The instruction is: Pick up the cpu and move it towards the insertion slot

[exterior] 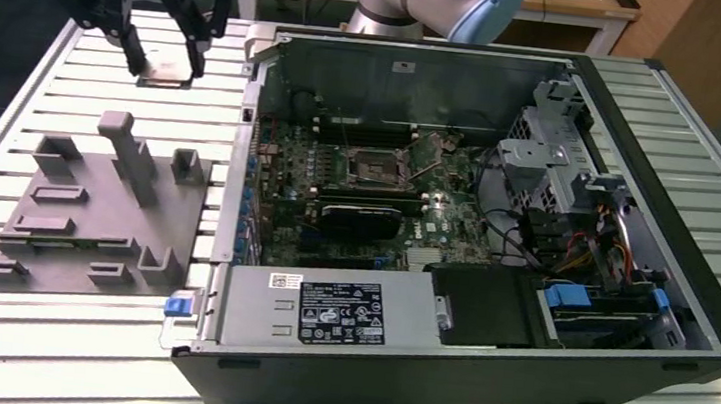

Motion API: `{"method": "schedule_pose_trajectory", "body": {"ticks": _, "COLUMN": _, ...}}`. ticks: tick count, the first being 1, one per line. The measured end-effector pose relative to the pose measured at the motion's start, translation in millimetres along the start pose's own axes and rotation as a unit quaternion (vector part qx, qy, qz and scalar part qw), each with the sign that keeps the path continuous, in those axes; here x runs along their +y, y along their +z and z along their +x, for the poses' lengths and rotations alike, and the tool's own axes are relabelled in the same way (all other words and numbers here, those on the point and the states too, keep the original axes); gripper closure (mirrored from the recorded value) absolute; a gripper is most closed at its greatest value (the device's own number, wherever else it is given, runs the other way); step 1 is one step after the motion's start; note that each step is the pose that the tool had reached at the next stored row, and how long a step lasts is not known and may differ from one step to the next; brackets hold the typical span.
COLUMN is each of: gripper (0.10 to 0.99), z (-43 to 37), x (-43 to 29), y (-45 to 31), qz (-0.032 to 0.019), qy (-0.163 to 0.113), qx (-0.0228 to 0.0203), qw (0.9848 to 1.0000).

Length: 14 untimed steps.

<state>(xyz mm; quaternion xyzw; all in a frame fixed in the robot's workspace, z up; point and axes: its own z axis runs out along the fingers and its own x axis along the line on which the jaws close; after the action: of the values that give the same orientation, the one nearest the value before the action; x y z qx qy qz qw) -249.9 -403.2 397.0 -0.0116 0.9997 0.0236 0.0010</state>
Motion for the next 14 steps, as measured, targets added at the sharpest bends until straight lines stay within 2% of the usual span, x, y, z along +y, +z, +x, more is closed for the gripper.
{"method": "schedule_pose_trajectory", "body": {"ticks": 14, "gripper": 0.545, "z": -19.0, "x": -0.4, "y": 0.0, "qz": 0.0, "qy": 0.0, "qx": 0.0, "qw": 1.0}}
